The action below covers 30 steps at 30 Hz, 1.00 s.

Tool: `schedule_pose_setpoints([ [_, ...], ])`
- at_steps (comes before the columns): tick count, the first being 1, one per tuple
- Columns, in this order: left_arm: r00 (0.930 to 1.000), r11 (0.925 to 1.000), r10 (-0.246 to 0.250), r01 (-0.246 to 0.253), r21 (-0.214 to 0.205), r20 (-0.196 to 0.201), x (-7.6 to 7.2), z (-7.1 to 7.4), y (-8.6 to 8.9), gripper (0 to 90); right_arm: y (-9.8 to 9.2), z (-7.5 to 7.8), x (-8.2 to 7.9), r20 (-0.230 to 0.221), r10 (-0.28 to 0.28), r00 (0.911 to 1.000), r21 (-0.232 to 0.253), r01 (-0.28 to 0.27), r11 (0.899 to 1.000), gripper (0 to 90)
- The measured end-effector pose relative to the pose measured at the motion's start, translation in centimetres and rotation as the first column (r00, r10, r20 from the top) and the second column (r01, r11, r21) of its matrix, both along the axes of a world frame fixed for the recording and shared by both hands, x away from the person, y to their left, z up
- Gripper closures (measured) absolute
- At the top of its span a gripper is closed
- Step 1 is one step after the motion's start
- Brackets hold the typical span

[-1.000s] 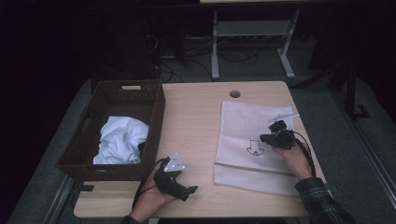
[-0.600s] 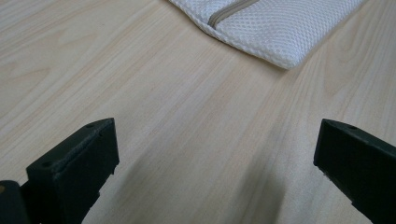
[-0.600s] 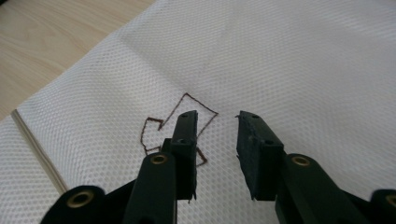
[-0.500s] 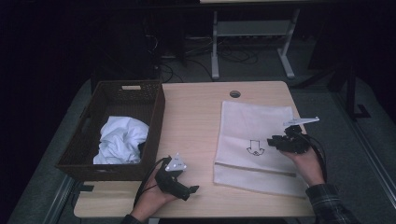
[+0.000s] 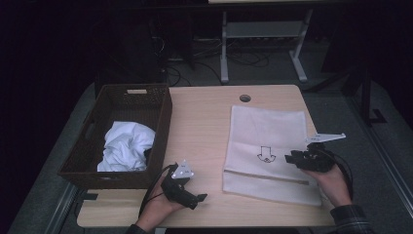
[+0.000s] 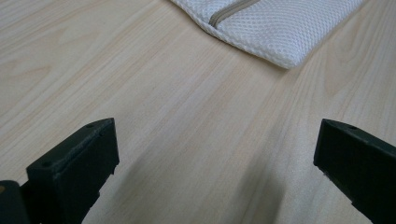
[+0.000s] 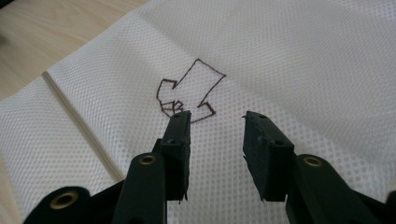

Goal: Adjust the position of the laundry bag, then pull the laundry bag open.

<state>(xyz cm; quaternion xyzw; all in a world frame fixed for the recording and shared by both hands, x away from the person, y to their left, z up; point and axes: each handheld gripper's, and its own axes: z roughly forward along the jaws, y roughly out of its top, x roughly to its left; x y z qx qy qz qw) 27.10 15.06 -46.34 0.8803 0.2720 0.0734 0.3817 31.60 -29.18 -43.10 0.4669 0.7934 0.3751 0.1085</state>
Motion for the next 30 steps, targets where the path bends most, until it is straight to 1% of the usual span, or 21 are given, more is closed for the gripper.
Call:
schedule_pose_setpoints([
  [1, 1.0000, 1.0000, 0.000, 0.000, 0.000, 0.000, 0.0, 0.0, 0.0, 0.0, 0.0, 0.0, 0.0, 0.000, 0.000, 1.0000, 0.000, 0.000, 1.000, 60.5],
  [2, 1.0000, 1.0000, 0.002, -0.002, -0.002, 0.001, 0.0, 0.0, 0.0, 0.0, -0.3, -0.1, -0.4, 0.006, -0.003, 1.0000, -0.006, 0.003, 1.000, 60.4],
  [5, 1.0000, 1.0000, 0.001, -0.001, 0.000, 0.001, 0.0, 0.0, 0.0, 0.0, -0.6, -0.1, -0.7, 0.004, -0.007, 1.0000, -0.002, 0.007, 1.000, 60.4],
  [6, 1.0000, 1.0000, -0.001, 0.001, 0.001, 0.000, 0.0, 0.0, 0.0, 0.0, -1.0, -0.2, -1.2, 0.005, -0.009, 0.9999, 0.002, 0.009, 1.000, 60.4],
  [15, 1.0000, 1.0000, -0.005, 0.005, -0.005, 0.000, 0.1, 0.0, -0.3, 0.0, -2.8, -0.5, -3.3, 0.012, -0.034, 0.9993, 0.022, 0.034, 0.999, 58.5],
  [19, 0.9999, 1.0000, -0.010, 0.010, 0.001, 0.003, 0.1, 0.0, -0.2, 0.0, -3.7, -0.6, -4.2, 0.014, -0.045, 0.9989, 0.030, 0.044, 0.999, 58.1],
  [23, 1.0000, 1.0000, -0.008, 0.008, -0.001, 0.001, 0.1, 0.0, -0.2, 0.0, -4.3, -0.8, -4.8, 0.009, -0.056, 0.9984, 0.034, 0.055, 0.998, 58.2],
  [24, 1.0000, 1.0000, -0.007, 0.007, 0.000, 0.000, 0.1, 0.0, -0.2, 0.0, -4.8, -0.9, -5.2, 0.006, -0.061, 0.9981, 0.034, 0.061, 0.998, 58.2],
  [30, 1.0000, 1.0000, 0.000, 0.000, -0.002, 0.001, 0.0, 0.0, 0.0, 0.0, -5.7, -1.4, -5.8, -0.010, -0.077, 0.9970, 0.030, 0.077, 0.997, 60.5],
])
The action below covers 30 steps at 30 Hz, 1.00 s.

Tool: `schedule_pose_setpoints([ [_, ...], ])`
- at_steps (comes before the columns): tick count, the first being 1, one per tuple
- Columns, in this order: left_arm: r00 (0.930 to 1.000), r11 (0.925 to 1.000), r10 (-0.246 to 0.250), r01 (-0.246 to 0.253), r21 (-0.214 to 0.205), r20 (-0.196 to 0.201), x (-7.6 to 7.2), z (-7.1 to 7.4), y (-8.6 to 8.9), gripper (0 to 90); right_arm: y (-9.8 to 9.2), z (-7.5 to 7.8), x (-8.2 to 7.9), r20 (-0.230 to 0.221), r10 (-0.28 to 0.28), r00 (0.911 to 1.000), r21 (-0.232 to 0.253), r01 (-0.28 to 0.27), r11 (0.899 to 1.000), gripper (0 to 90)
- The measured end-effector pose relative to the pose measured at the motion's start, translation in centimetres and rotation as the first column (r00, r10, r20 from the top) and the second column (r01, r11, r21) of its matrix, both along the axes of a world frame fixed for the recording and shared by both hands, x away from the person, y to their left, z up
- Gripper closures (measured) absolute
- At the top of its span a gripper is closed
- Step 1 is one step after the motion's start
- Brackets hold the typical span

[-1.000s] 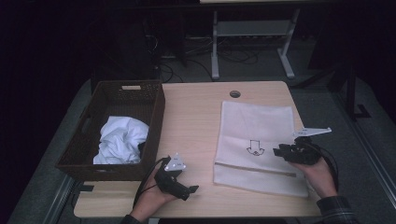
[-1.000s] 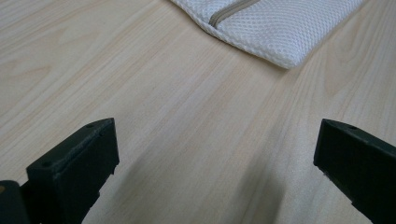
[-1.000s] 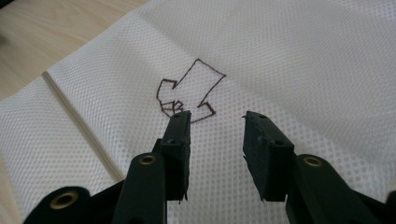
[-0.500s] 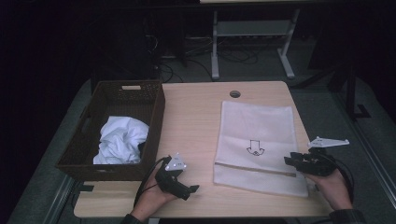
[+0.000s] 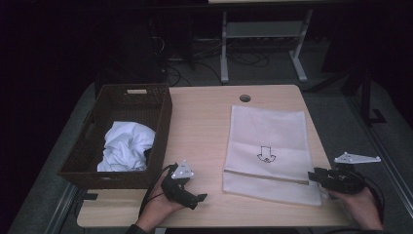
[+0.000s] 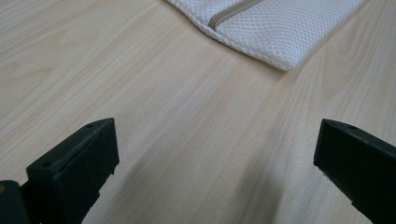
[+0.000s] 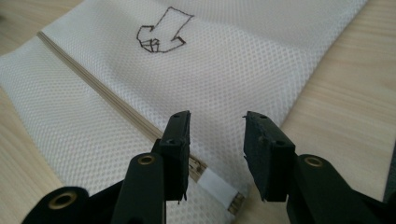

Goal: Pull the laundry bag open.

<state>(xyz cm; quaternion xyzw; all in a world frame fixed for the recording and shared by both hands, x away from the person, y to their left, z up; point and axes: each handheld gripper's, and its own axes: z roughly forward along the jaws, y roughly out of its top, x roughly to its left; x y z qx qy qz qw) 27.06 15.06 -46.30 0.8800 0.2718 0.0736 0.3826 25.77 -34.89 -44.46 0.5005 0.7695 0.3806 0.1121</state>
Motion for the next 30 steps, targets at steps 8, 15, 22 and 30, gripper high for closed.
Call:
schedule_pose_setpoints([
  [8, 1.0000, 1.0000, 0.009, -0.009, 0.000, -0.001, -0.1, 0.0, 0.1, 0.0, -0.6, -0.6, -0.2, -0.026, -0.003, 0.9997, -0.014, 0.003, 1.000, 62.2],
  [15, 1.0000, 1.0000, 0.008, -0.008, 0.001, -0.002, -0.1, -0.1, 0.1, 0.0, -1.2, -1.4, -0.3, -0.062, -0.001, 0.9981, -0.026, -0.001, 1.000, 62.2],
  [22, 1.0000, 1.0000, 0.008, -0.008, 0.003, -0.002, -0.1, 0.0, 0.1, 0.0, -0.9, -2.0, -0.2, -0.094, 0.034, 0.9950, -0.033, -0.037, 0.999, 61.2],
  [30, 1.0000, 1.0000, 0.007, -0.007, 0.003, -0.002, -0.1, 0.0, 0.1, 0.0, -0.7, -2.1, -0.2, -0.102, 0.076, 0.9919, -0.004, -0.076, 0.997, 53.7],
])
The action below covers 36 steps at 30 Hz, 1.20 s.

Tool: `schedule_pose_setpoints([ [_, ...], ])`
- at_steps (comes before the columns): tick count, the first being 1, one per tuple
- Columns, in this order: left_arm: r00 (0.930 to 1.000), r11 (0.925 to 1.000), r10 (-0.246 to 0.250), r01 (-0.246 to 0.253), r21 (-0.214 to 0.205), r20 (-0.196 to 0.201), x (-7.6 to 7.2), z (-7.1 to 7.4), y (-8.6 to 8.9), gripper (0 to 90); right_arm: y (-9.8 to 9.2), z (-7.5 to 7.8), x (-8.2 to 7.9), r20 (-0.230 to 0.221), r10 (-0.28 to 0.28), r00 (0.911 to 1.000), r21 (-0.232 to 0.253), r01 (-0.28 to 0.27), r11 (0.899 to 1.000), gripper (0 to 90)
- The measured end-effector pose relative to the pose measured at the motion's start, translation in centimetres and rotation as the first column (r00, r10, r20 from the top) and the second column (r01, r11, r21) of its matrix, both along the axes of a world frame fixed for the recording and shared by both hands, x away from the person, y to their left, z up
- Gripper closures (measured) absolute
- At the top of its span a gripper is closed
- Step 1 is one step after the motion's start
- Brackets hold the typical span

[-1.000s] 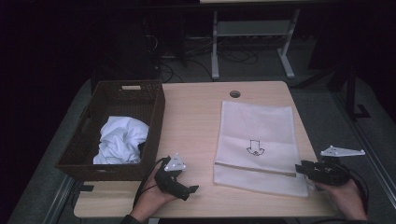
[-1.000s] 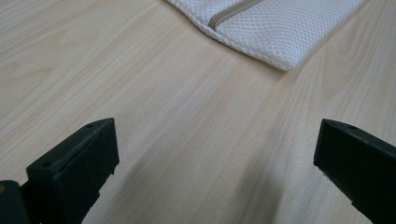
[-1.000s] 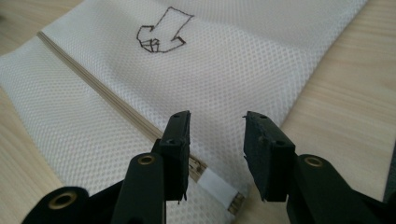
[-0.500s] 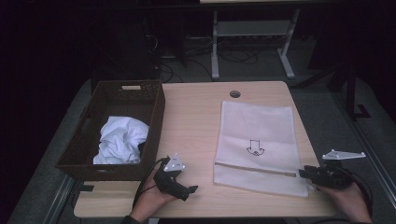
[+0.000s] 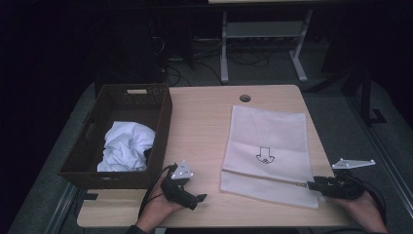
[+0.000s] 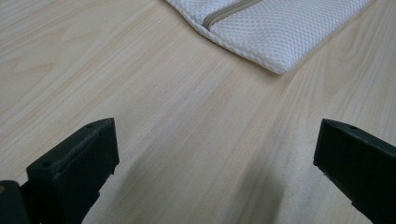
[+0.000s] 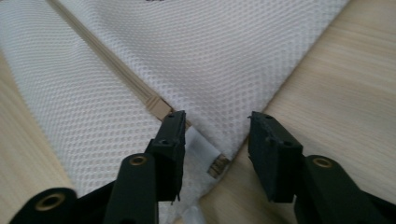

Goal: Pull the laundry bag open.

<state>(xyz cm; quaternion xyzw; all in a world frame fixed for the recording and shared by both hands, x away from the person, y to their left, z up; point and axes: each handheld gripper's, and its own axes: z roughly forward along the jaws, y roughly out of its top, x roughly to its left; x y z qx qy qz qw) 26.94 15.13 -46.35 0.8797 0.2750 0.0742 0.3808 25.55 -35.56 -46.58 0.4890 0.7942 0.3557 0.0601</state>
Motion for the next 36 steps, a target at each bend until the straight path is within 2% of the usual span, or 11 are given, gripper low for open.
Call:
schedule_pose_setpoints([
  [7, 1.0000, 1.0000, -0.001, 0.001, 0.000, -0.001, 0.0, 0.0, 0.0, 0.0, 0.3, -0.1, -0.2, -0.001, 0.027, 0.9996, -0.003, -0.027, 1.000, 50.8],
  [11, 1.0000, 1.0000, -0.002, 0.002, 0.001, -0.001, 0.0, 0.0, -0.1, 0.0, 0.8, -0.1, -0.6, 0.041, 0.045, 0.9982, -0.053, -0.042, 0.998, 53.2],
  [13, 1.0000, 1.0000, -0.002, 0.002, 0.003, -0.001, 0.0, -0.1, -0.1, 0.0, 0.9, -0.1, -0.8, 0.049, 0.047, 0.9977, -0.061, -0.044, 0.997, 55.0],
  [14, 1.0000, 1.0000, -0.003, 0.003, 0.003, -0.002, 0.0, -0.1, -0.2, 0.0, 1.0, -0.1, -1.0, 0.052, 0.051, 0.9973, -0.067, -0.047, 0.997, 59.4],
  [19, 0.9999, 0.9999, -0.010, 0.010, 0.009, 0.000, 0.0, -0.1, -0.3, 0.0, 1.2, -0.1, -1.0, 0.047, 0.044, 0.9979, -0.064, -0.041, 0.997, 68.0],
  [24, 0.9999, 0.9998, -0.014, 0.014, 0.010, -0.002, 0.0, -0.2, -0.5, 0.0, 1.6, 0.0, -0.8, 0.032, 0.061, 0.9976, -0.063, -0.059, 0.996, 79.1],
  [29, 0.9996, 0.9995, -0.027, 0.027, -0.019, -0.006, 0.0, 0.0, -0.8, 0.4, 1.8, 0.1, -0.3, 0.038, 0.065, 0.9971, -0.019, -0.065, 0.998, 81.0],
  [31, 0.9995, 0.9991, -0.032, 0.032, -0.028, -0.005, 0.0, 0.1, -0.9, 3.1, 2.0, 0.3, -0.2, 0.048, 0.079, 0.9957, -0.002, -0.079, 0.997, 81.2],
  [33, 0.9991, 0.9979, -0.041, 0.040, -0.051, -0.008, 0.1, 0.2, -1.2, 4.1, 2.3, 0.6, -0.1, 0.053, 0.083, 0.9952, 0.022, -0.084, 0.996, 81.4],
  [36, 0.9985, 0.9966, -0.055, 0.054, -0.063, -0.008, 0.2, 0.2, -1.7, 5.8, 2.7, 0.8, -0.1, 0.058, 0.090, 0.9943, 0.033, -0.092, 0.995, 81.3],
])
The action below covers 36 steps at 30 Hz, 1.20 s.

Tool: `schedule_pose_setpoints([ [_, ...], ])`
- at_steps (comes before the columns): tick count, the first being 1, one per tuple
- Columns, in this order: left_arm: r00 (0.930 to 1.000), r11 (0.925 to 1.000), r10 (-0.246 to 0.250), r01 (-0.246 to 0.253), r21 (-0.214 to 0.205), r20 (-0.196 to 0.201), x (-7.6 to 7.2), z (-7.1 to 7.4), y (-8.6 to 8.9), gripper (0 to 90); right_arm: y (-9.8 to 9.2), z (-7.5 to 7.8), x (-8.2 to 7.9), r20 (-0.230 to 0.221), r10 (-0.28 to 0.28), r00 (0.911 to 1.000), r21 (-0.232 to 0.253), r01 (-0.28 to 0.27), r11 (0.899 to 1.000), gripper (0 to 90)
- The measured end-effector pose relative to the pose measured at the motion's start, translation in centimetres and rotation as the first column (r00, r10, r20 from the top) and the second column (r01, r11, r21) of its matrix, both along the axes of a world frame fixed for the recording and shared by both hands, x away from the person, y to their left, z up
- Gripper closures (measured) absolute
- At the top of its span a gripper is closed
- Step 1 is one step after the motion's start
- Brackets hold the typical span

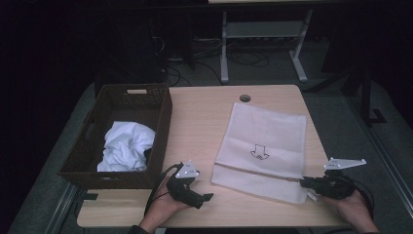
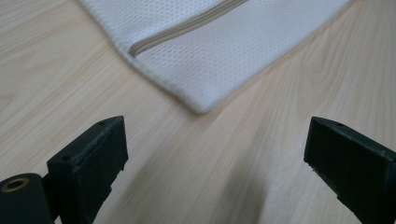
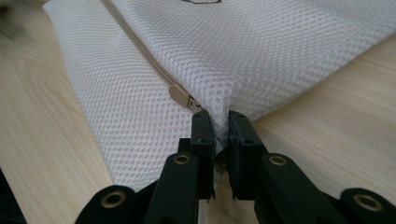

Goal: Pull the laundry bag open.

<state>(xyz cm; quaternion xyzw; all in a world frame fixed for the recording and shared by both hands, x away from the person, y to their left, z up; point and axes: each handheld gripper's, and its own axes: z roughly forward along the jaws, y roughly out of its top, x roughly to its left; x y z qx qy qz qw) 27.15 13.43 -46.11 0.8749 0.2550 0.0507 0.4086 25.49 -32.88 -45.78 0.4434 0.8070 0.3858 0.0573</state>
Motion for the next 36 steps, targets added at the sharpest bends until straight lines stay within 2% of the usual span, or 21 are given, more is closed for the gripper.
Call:
schedule_pose_setpoints([
  [7, 0.9996, 0.9993, -0.029, 0.029, -0.024, -0.003, 0.4, 0.0, -1.2, 9.1, 0.8, 0.2, 0.1, -0.004, 0.032, 0.9995, 0.019, -0.032, 0.999, 81.3],
  [9, 0.9989, 0.9979, -0.045, 0.044, -0.047, -0.014, 0.4, 0.0, -1.8, 10.5, 1.1, 0.4, 0.1, 0.010, 0.043, 0.9990, 0.019, -0.043, 0.999, 81.3],
  [14, 0.9972, 0.9959, -0.073, 0.072, -0.056, -0.016, 0.6, 0.2, -2.6, 11.6, 1.5, 0.7, 0.0, 0.029, 0.049, 0.9984, 0.029, -0.050, 0.998, 81.3],
  [22, 0.9926, 0.9893, -0.121, 0.121, -0.082, -0.003, 1.1, 0.8, -4.7, 13.9, 2.5, 1.2, 0.0, 0.054, 0.081, 0.9952, 0.047, -0.084, 0.995, 81.1],
  [27, 0.9905, 0.9862, -0.137, 0.136, -0.095, -0.010, 1.4, 0.9, -5.9, 13.9, 3.3, 1.3, 0.0, 0.073, 0.093, 0.9930, 0.051, -0.097, 0.994, 81.2],
  [36, 0.9844, 0.9779, -0.176, 0.174, -0.116, -0.007, 1.7, 1.2, -8.3, 14.2, 4.3, 1.5, -0.1, 0.090, 0.091, 0.9918, 0.048, -0.096, 0.994, 81.1],
])
